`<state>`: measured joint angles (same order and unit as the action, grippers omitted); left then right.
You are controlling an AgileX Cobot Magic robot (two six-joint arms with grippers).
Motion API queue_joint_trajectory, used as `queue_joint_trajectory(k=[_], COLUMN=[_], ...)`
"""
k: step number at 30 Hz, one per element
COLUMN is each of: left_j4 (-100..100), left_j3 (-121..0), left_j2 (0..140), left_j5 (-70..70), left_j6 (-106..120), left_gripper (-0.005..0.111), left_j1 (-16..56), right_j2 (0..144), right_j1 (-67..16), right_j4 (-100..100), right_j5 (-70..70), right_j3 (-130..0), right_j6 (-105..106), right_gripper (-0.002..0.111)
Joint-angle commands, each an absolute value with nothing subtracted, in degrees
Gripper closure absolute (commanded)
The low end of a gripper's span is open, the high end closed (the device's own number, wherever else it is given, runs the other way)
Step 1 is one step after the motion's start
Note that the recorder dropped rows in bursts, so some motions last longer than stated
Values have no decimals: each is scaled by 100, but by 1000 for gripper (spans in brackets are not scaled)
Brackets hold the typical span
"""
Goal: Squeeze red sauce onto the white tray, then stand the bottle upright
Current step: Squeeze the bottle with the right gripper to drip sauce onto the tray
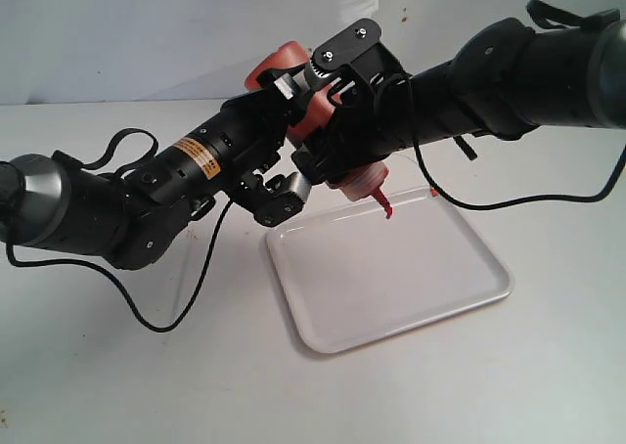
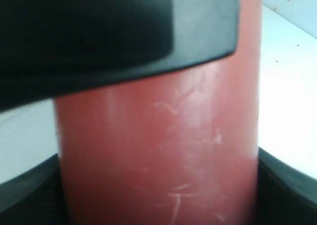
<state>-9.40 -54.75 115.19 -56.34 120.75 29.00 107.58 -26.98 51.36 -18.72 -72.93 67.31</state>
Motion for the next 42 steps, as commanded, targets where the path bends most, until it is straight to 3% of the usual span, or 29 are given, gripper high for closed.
queue_joint_trajectory(k=[1, 10, 13, 17, 19, 21, 27, 29, 31, 34, 35, 42], left_j4=[-911, -911, -911, -928, -954, -954, -1044, -1055, -1055, -1066, -1066, -1066], left_j3=[-5501, -5501, -5490, -5490, -5490, -5490, -5490, -5490, -5490, -5490, -5490, -5490], left_j2=[11525, 11525, 11525, 11525, 11525, 11525, 11525, 11525, 11525, 11525, 11525, 11525], left_j5=[-5999, -6212, -6540, -6866, -6869, -6869, -6996, -6996, -6996, -6996, -6996, -6996], left_j6=[11997, 11997, 11997, 11997, 11997, 11997, 11997, 11997, 11997, 11997, 11997, 11997], left_gripper=[107, 107, 107, 107, 107, 107, 107, 107, 107, 107, 107, 107], left_j1=[2928, 2928, 2928, 2928, 2928, 2928, 2928, 2928, 2928, 2928, 2928, 2928], right_j2=[10706, 10706, 10759, 10809, 10836, 10836, 10836, 10836, 10836, 10836, 10836, 10836], right_j1=[-2688, -2688, -2688, -2688, -2688, -2688, -2688, -2688, -2688, -2688, -2688, -2688], right_j4=[5179, 5179, 5189, 5205, 5203, 5203, 5203, 5203, 5123, 5069, 5069, 5069], right_j5=[-1705, -1705, -1705, -1628, -1566, -1553, -1480, -1442, -1442, -1510, -1520, -1509], right_j3=[-7342, -7342, -7342, -7342, -7342, -7342, -7342, -7342, -7342, -7342, -7342, -7342], right_j6=[6725, 6728, 6728, 6728, 6728, 6728, 6728, 6728, 6728, 6728, 6709, 6709], right_gripper=[108, 105, 85, 42, 30, 26, 26, 32, 49, 100, 107, 108])
